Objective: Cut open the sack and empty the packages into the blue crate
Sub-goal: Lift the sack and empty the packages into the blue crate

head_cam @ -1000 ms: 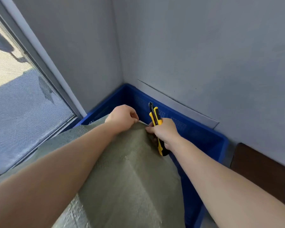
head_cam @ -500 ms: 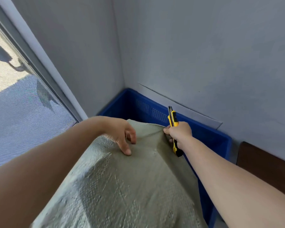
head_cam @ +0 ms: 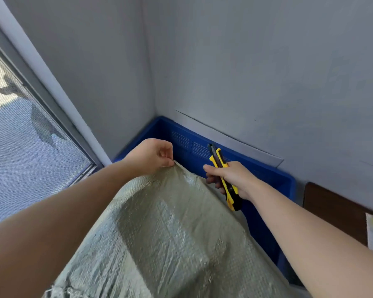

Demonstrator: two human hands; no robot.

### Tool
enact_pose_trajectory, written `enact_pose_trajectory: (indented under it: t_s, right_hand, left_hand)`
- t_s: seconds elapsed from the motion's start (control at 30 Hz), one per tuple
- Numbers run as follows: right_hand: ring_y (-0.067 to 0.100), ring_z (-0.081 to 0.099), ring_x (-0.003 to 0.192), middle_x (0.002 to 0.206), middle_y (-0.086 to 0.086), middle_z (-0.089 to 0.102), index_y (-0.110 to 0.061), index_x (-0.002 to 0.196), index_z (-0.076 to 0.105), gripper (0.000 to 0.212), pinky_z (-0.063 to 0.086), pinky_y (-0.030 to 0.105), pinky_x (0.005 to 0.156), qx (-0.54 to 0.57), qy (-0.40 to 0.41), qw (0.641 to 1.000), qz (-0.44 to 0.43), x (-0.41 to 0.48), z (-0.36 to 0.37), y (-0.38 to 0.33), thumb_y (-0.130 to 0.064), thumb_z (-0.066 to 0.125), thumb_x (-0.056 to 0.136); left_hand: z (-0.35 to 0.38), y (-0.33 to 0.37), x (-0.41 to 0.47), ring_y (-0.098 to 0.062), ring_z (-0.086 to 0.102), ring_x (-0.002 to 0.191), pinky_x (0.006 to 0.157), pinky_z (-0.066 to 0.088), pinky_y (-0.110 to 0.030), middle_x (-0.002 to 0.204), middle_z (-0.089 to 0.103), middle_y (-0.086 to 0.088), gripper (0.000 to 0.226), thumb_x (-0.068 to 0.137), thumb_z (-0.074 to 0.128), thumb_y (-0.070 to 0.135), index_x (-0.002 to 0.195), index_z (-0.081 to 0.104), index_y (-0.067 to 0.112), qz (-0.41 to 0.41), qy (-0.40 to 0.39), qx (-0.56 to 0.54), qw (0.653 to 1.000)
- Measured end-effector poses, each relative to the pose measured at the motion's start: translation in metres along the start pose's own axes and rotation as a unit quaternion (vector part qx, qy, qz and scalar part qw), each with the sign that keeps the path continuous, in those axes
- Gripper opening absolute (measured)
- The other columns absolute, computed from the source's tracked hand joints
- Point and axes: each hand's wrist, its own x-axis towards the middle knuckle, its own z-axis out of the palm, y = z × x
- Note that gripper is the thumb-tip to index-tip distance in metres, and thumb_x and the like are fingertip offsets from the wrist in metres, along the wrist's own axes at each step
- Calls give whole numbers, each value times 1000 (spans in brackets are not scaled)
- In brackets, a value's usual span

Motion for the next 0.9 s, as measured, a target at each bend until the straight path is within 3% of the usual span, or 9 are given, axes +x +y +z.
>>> enact_pose_trajectory:
  t_s: [0.1,0.17,0.27,0.4,0.57,0.7,0.8,0.9]
  right_hand:
    - [15,53,57,70,4,67,-6,84,69,59,43,27,51,-50,-32,998,-20,-13,-2,-6,-57,82,57]
    - [15,53,58,64,0,60,-12,79,63,59,44,28,56,-111,-36,992,-53,-20,-4,-11,-59,82,50]
    - [15,57,71,75,0,61,-13,89,62,52,45,28,65,-169,-35,980,-95,-25,-4,-16,-44,88,57]
    - [14,58,69,73,-2,64,-16,78,64,32,45,28,65,-224,-1,969,-108,-22,-4,-18,-28,89,62]
    - [14,58,69,72,1,63,-14,72,64,16,43,26,63,-194,50,971,-127,-20,-6,-21,-20,78,78]
    - [11,56,67,72,-1,61,-17,71,61,17,40,24,62,-121,92,977,-147,-15,-8,-23,-17,75,82]
    - [12,56,69,73,0,62,-16,72,62,16,41,25,62,-120,102,975,-156,-10,-10,-26,-17,75,82]
    - [14,56,70,75,3,62,-14,74,62,16,41,26,63,-121,108,975,-153,-4,-10,-27,-17,75,82]
  left_hand:
    - [6,1,15,-13,54,69,70,48,-32,74,61,4,14,82,69,14,71,61,16,-13,34,-2,999]
    - [10,1,24,-15,55,70,70,49,-34,74,60,4,11,82,69,13,73,62,14,-24,52,-2,998]
    - [14,1,36,-20,60,77,74,52,-40,78,64,-1,9,81,69,13,75,63,12,-40,70,-8,997]
    - [18,1,46,-20,62,81,75,53,-39,81,66,0,11,81,70,15,74,62,16,-49,82,-8,995]
    - [21,-1,51,-17,61,83,78,54,-37,83,66,2,8,81,71,16,76,65,17,-56,99,-28,993]
    - [12,-7,43,-19,63,93,80,47,-30,90,67,4,4,84,69,20,87,71,18,-58,30,-1,998]
    - [0,-21,27,-16,57,113,96,41,-29,119,64,4,31,95,53,36,121,64,23,-63,-46,39,996]
    - [-17,-37,9,-16,55,117,101,39,-31,129,60,4,45,93,46,52,127,58,26,-97,-61,59,992]
